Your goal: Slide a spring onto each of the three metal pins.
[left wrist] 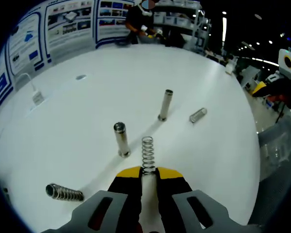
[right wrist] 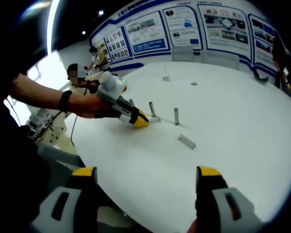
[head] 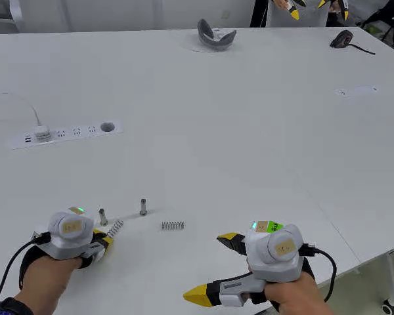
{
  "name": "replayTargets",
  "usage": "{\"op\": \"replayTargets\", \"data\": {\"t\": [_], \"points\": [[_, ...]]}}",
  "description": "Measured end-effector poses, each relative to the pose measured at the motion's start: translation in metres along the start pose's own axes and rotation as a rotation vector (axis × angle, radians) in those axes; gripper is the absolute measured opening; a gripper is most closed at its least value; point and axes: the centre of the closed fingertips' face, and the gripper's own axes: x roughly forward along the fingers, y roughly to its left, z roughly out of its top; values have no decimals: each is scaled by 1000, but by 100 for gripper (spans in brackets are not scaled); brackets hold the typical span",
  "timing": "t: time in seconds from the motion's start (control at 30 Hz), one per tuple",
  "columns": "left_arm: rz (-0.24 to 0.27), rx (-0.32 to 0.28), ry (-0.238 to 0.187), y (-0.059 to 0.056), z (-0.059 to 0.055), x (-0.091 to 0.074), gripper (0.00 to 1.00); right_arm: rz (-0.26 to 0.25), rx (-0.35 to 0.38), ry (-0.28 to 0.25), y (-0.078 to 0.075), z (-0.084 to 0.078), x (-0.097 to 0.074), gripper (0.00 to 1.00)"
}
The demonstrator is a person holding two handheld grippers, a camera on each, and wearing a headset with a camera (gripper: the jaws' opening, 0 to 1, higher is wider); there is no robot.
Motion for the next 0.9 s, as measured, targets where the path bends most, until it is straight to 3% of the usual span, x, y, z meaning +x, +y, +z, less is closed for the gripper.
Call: {"op": "replayTargets", "data": {"t": [0.47, 0.7, 0.9], "points": [[32, -88, 1, 0, -23, -21, 11, 42, -16, 9, 8, 1, 7, 85], [50, -93, 13, -1, -40, -34, 11, 68, -32, 19, 14, 1, 14, 85], [67, -84, 9, 3, -45, -40, 11, 79, -41, 25, 15, 1, 15, 85]]}}
